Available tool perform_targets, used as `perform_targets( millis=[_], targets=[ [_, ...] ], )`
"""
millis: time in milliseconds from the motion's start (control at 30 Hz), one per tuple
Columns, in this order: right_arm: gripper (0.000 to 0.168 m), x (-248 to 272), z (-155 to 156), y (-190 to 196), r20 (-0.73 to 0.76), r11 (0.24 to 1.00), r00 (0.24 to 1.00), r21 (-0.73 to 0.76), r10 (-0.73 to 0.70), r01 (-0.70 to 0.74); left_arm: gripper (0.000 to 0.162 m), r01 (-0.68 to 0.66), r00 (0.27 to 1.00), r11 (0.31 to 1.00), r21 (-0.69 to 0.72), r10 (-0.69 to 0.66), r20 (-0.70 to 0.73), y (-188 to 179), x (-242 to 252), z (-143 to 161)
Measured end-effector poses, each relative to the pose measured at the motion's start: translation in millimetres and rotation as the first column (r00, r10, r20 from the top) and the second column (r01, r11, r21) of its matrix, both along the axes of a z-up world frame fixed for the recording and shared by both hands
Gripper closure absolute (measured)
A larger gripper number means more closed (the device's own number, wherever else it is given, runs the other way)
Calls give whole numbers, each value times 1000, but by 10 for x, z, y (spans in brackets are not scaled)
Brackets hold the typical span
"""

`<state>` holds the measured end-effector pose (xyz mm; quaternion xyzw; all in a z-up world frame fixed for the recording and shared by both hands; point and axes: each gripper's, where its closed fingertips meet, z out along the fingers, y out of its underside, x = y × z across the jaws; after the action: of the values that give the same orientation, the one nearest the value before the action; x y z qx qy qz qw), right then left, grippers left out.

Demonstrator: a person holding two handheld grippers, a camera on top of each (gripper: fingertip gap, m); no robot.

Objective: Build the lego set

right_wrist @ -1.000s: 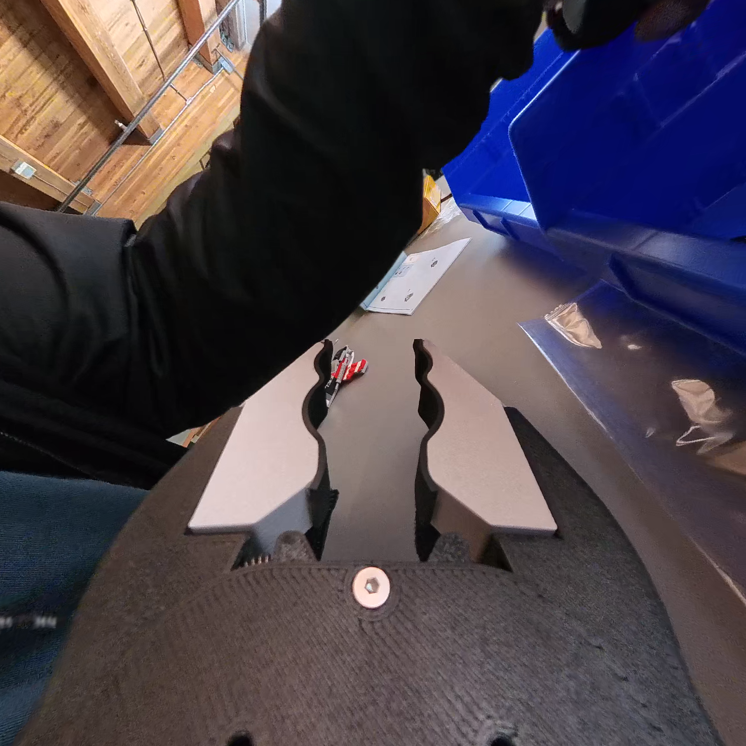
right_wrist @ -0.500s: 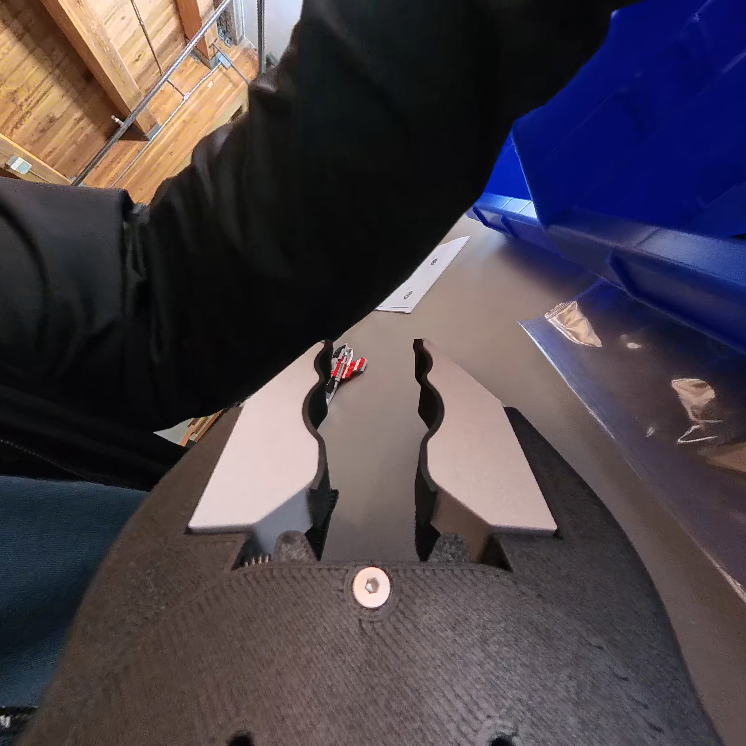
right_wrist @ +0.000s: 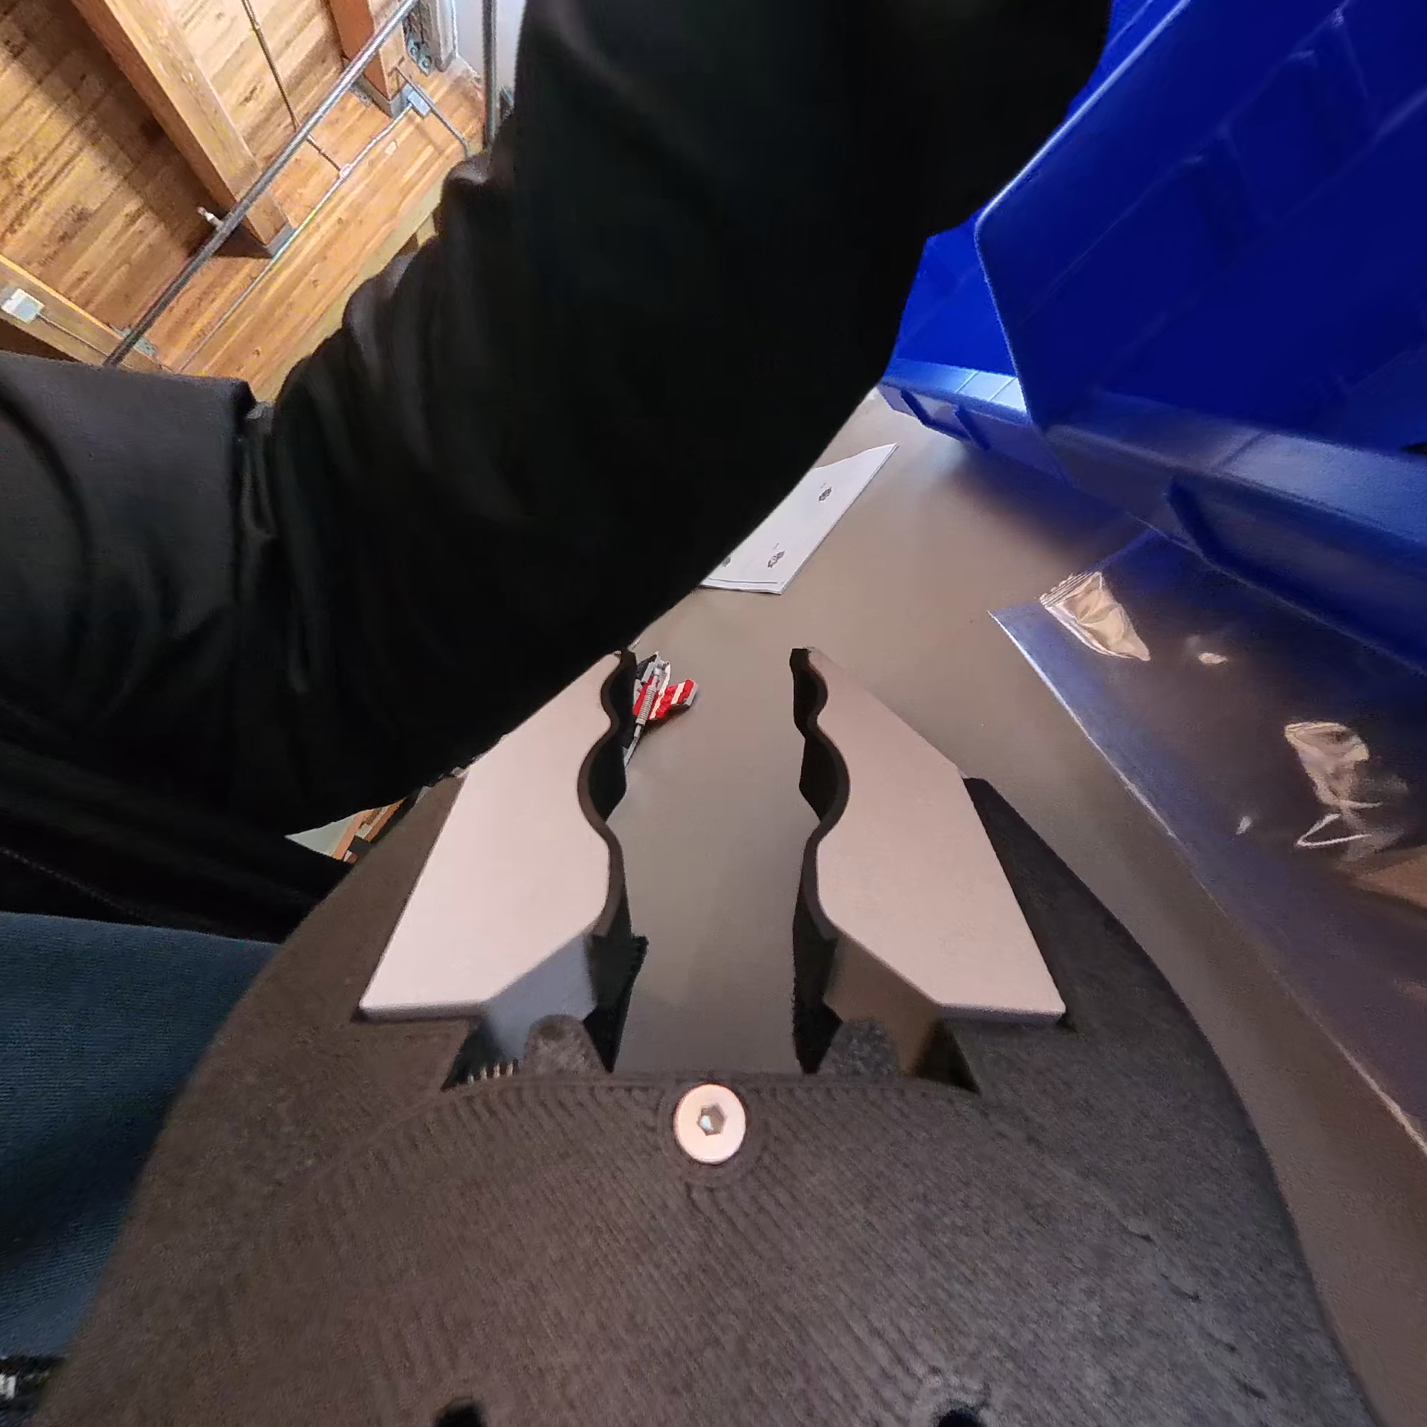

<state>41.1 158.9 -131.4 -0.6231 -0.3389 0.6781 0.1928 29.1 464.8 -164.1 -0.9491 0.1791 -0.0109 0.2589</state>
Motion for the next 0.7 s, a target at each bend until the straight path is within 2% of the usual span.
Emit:
perform_targets(
  millis=[33, 167, 333, 500, 633, 700],
  targets=[
    [127, -2, -2, 0, 1, 1000, 1000, 1, 0, 0, 134, 4, 1000, 1000, 0, -4, 14, -2, 20, 4],
    [127, -8, -10, -7, 8, 1000, 1000, 9, 1, -1, 133, 52, 997, 999, -6, -51, 62, 56, 198, -57],
    [127, -5, -8, -6, 6, 1000, 1000, 8, 0, 0, 133, 113, 989, 991, 67, -119, 87, 394, 508, -79],
    [127, -8, -10, -5, 7, 1000, 1000, 4, 3, -3, 135, 83, 993, 991, 101, -91, 76, 715, 576, -183],
    [127, -3, -3, 3, 1, 1000, 1000, -6, 4, -4, 139, 63, 998, 996, 57, -65, 23, 677, 478, -362],
    [127, -1, 1, 8, -2, 1000, 1000, -11, 3, -3, 143, 42, 998, 999, 22, -41, -50, 598, 324, -409]
  ],
)
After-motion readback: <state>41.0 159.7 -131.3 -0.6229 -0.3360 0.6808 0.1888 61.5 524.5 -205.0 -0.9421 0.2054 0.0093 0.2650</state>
